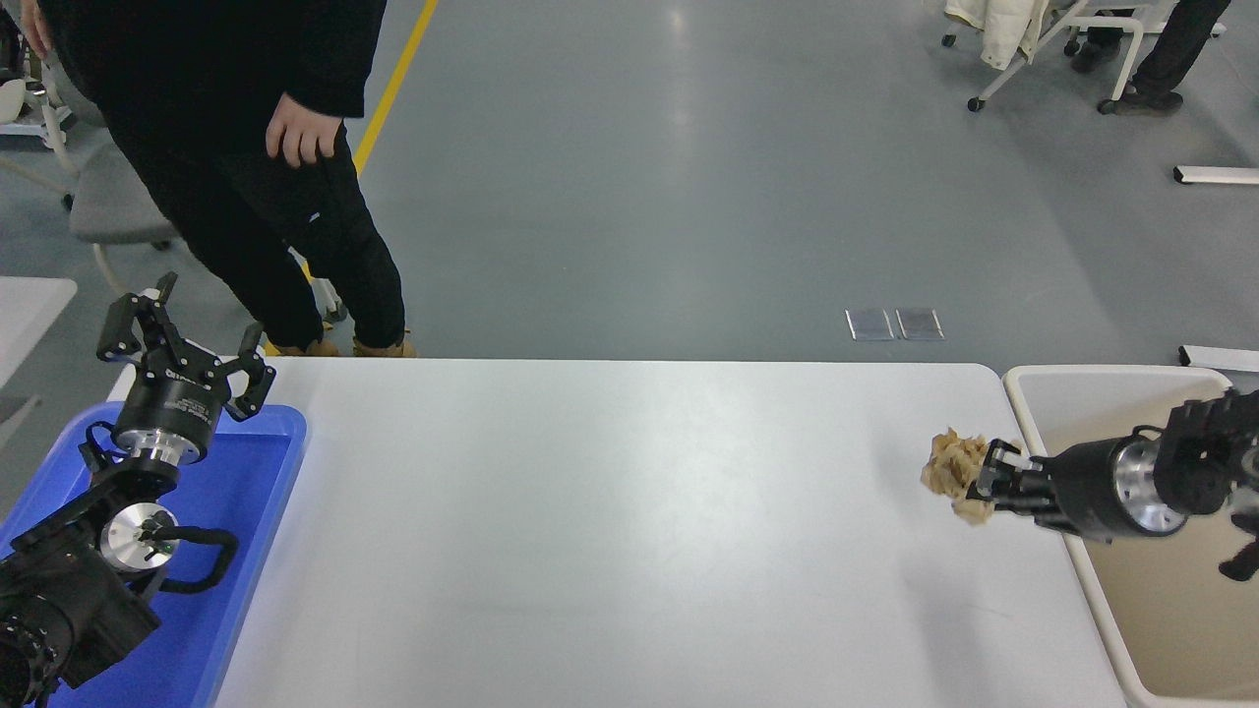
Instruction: Clean the table surface
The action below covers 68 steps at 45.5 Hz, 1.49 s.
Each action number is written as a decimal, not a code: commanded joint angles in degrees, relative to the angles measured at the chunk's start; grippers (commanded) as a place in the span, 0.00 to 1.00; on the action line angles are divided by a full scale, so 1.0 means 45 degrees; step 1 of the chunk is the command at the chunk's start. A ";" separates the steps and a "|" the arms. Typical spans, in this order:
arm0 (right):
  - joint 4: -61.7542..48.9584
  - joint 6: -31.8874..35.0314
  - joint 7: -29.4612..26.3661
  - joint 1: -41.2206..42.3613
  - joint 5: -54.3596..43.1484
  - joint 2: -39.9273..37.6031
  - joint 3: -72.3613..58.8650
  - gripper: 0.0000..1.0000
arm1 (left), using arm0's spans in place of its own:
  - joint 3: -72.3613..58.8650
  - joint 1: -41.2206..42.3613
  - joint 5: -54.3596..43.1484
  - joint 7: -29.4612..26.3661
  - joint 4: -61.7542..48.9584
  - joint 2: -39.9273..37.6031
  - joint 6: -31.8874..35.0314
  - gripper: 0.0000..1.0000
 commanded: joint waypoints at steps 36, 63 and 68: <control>-0.3412 0.1187 0.0120 0.0242 -0.0319 -0.1357 0.0817 0.00 | 0.0000 0.0002 0.0005 0.0000 0.0002 0.0000 -0.0001 1.00; -1.0036 -0.5845 0.0958 -0.3155 -0.0143 0.5069 0.0973 0.00 | 0.0000 0.0002 -0.0014 0.0000 0.0002 0.0000 -0.0001 1.00; -1.0895 -0.6490 0.1934 -0.3546 -0.0143 0.5792 0.0972 0.00 | 0.0000 0.0002 0.0005 0.0000 0.0002 0.0000 -0.0001 1.00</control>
